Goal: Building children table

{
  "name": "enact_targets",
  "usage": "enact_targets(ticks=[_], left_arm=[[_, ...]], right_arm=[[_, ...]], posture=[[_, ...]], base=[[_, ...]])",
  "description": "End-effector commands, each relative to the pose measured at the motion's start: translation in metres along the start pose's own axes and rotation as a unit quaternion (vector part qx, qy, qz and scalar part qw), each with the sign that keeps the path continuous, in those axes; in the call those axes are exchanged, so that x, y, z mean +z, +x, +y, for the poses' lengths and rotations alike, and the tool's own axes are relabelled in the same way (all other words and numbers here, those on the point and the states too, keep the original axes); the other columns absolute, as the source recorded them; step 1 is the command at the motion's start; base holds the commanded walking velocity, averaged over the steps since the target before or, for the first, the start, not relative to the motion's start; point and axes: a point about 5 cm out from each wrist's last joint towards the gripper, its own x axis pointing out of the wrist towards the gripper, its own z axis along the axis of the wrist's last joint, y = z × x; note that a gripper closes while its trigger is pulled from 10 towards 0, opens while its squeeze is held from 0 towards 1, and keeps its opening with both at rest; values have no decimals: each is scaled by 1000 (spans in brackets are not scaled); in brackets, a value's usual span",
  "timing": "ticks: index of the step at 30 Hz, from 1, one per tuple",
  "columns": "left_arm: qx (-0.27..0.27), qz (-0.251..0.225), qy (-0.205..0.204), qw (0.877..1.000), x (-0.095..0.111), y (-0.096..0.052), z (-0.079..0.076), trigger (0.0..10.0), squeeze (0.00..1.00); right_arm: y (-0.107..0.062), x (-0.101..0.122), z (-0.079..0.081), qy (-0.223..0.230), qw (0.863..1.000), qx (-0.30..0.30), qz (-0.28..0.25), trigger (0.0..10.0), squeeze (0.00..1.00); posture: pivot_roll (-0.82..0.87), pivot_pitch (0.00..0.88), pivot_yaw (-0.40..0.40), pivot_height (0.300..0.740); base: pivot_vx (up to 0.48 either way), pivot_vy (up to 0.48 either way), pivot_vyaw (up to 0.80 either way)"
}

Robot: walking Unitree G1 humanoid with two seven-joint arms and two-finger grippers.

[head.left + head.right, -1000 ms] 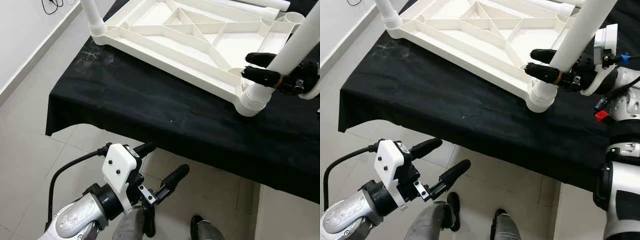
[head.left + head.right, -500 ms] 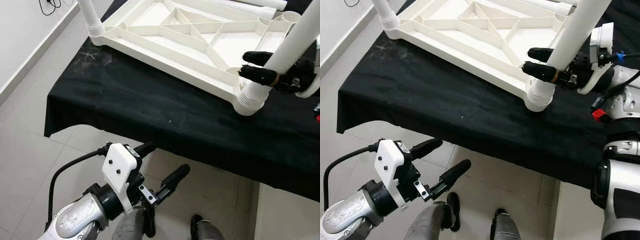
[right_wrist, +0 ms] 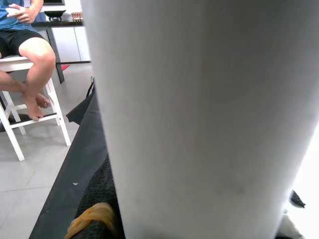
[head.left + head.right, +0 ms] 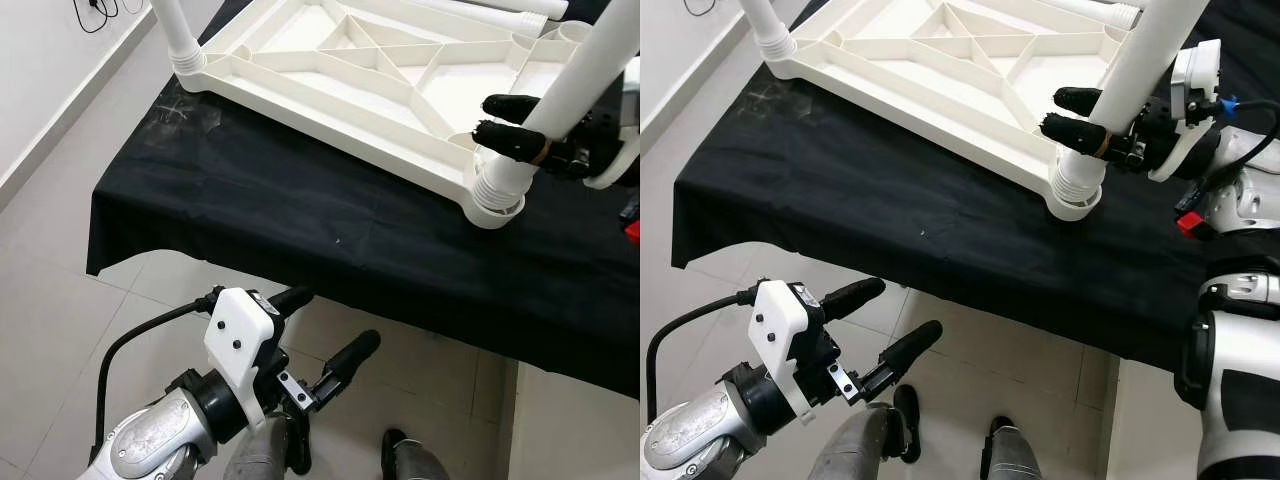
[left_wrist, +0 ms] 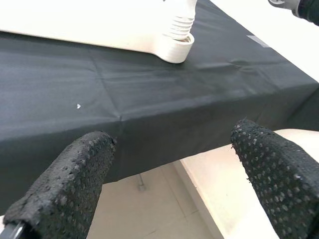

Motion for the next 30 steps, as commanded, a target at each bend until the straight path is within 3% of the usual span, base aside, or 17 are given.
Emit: enact_targets(ticks=[1,30], left_arm=[[-11,8,-2,1000,0,-3,-6,10000,0],[-15,9,-6,1000,1,-3,-6,10000,0]], right_arm=[[-1,-25,7,40,998,7,47,10000,0],[-21,-25,12,63,995,39,64,10000,0]], posture=[[142,422,94,740],[136,421,102,740]], base=[[0,0,0],[0,0,0]])
